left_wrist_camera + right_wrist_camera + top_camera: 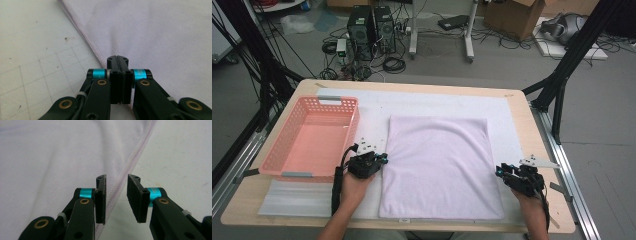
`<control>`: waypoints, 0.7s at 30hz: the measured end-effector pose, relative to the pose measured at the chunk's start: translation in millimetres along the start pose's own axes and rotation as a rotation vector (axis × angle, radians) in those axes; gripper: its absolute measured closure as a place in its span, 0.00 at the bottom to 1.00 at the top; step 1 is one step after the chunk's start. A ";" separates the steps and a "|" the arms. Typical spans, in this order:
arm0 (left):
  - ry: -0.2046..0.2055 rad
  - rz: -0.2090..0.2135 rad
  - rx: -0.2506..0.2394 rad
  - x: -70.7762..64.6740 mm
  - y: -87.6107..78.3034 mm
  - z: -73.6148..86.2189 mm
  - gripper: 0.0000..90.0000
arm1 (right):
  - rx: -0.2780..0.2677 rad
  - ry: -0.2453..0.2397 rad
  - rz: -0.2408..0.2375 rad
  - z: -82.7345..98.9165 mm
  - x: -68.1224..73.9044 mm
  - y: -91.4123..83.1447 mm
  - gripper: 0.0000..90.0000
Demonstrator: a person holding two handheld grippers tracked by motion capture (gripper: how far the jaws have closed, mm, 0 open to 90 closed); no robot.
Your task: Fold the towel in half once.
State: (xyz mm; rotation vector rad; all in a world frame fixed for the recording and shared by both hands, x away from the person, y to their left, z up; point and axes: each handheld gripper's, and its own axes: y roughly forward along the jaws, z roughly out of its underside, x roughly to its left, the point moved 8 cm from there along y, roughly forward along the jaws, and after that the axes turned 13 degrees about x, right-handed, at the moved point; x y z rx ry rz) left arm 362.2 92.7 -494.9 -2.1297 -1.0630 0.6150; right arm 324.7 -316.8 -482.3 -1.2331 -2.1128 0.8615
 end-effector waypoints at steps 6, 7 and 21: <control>-0.072 0.053 -0.014 4.4 -1.7 2.4 0.74 | 0.028 0.009 0.002 -11.8 2.3 21.1 0.84; -0.068 0.067 -0.023 4.3 -3.0 2.3 0.72 | 0.028 0.009 0.011 -15.1 2.1 24.7 0.86; -0.017 0.211 -0.165 -3.7 -12.2 -7.4 0.58 | 0.069 0.065 0.085 -20.8 -17.1 36.5 0.90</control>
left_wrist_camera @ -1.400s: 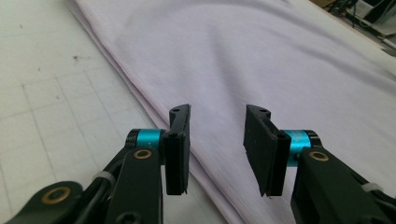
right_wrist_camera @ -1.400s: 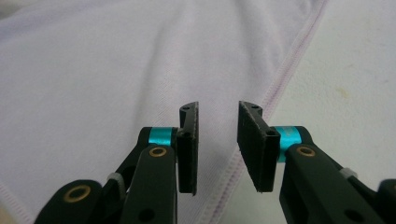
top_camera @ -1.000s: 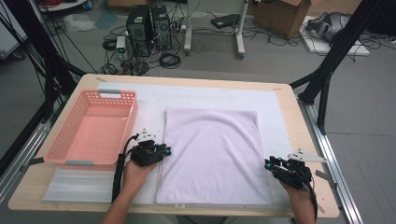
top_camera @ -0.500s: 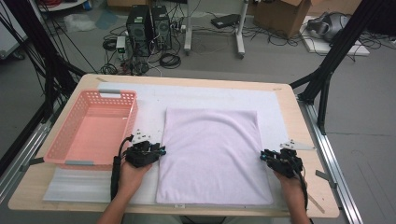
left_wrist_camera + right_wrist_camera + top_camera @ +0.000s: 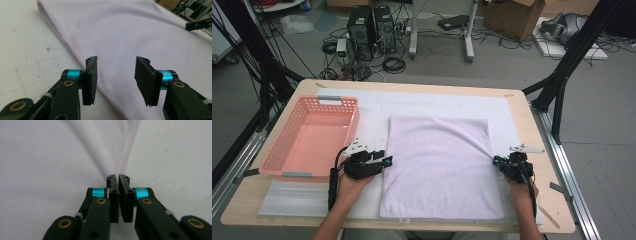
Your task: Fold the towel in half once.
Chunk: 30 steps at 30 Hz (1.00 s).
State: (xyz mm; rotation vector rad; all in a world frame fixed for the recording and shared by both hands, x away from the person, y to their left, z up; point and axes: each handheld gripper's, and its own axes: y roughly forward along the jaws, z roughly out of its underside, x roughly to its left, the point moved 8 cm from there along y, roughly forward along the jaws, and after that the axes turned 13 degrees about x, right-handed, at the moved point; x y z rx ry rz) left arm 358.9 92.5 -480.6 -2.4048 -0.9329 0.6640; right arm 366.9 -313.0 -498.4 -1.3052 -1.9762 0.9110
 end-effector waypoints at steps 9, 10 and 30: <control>0.042 0.009 -0.014 0.3 2.1 -7.1 0.55 | -0.060 -0.127 -0.016 -61.7 -6.1 20.5 0.85; 0.039 0.005 -0.017 0.4 2.4 -8.5 0.54 | -0.045 -0.149 -0.020 -71.1 -4.7 29.5 0.85; -0.004 -0.010 -0.031 4.6 3.6 -17.3 0.26 | -0.106 -0.048 0.008 -79.5 -27.9 12.4 0.71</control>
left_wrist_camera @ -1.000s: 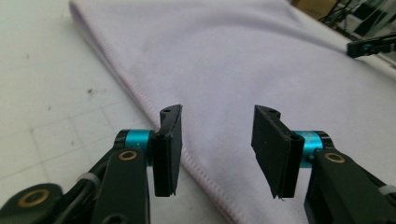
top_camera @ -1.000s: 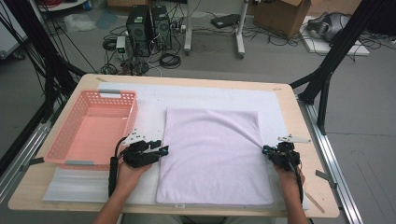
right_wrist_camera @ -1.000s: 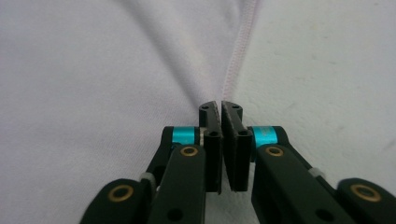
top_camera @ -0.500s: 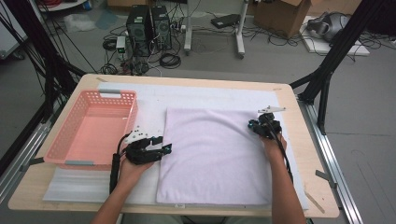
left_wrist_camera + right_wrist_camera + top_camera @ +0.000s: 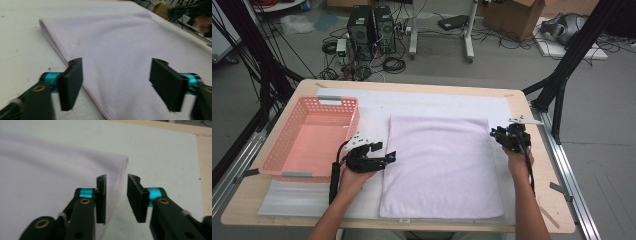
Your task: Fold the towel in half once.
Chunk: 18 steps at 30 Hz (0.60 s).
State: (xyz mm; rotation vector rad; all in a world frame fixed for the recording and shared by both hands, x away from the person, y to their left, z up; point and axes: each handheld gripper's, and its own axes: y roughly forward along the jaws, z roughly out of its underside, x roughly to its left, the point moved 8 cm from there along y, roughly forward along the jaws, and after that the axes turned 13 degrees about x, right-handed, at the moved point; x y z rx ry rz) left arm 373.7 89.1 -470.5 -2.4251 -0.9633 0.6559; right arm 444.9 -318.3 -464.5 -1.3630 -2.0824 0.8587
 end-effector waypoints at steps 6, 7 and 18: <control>0.012 0.011 -0.025 -3.9 -1.7 -2.7 0.25 | 0.019 -0.093 -0.124 47.2 29.7 -35.7 0.47; 0.010 0.011 -0.028 -4.7 -2.2 -3.3 0.25 | 0.013 -0.100 -0.136 52.5 33.6 -38.8 0.42; 0.019 -0.007 -0.045 -4.7 -9.4 -5.7 0.27 | -0.054 -0.146 -0.124 67.4 40.3 -49.8 0.21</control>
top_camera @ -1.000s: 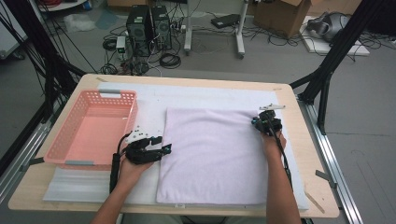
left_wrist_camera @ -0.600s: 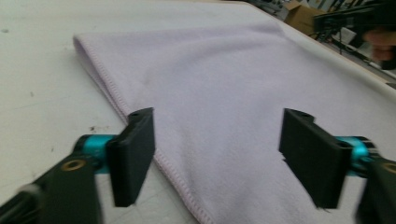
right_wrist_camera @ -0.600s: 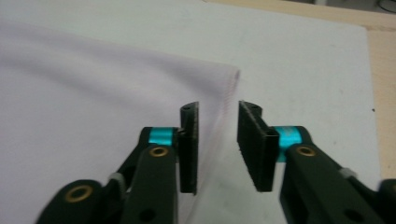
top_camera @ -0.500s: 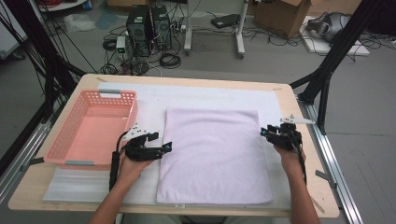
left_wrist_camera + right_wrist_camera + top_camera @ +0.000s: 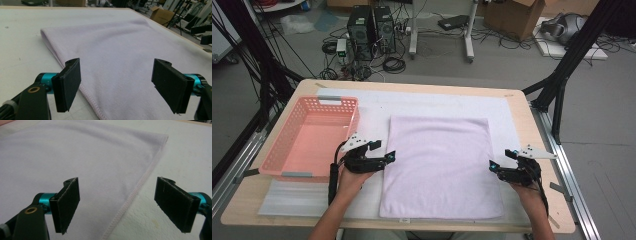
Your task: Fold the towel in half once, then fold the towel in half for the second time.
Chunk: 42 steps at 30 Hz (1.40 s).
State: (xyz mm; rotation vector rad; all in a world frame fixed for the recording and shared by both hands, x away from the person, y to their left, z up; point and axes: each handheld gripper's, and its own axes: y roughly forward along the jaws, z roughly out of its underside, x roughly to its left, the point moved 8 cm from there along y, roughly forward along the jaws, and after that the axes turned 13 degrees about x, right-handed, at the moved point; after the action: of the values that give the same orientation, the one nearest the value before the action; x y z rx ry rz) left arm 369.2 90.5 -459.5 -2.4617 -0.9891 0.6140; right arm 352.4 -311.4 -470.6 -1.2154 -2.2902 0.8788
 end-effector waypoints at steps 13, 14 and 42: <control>-0.014 0.009 0.028 6.5 5.7 -25.5 0.29 | 0.030 0.031 -0.008 -7.1 -9.2 10.0 0.22; -0.015 0.009 0.031 7.9 6.8 -27.9 0.29 | 0.038 0.031 -0.006 -8.0 -10.9 12.3 0.22; -0.160 -0.186 0.218 67.2 78.4 -22.7 0.42 | 0.205 0.181 0.070 -45.0 -58.5 78.9 0.42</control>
State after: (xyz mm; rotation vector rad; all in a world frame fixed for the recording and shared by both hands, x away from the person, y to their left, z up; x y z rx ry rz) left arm 467.2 82.3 -498.3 -2.1295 -1.1322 0.8189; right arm 457.4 -311.7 -495.8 -1.2357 -1.9742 0.9604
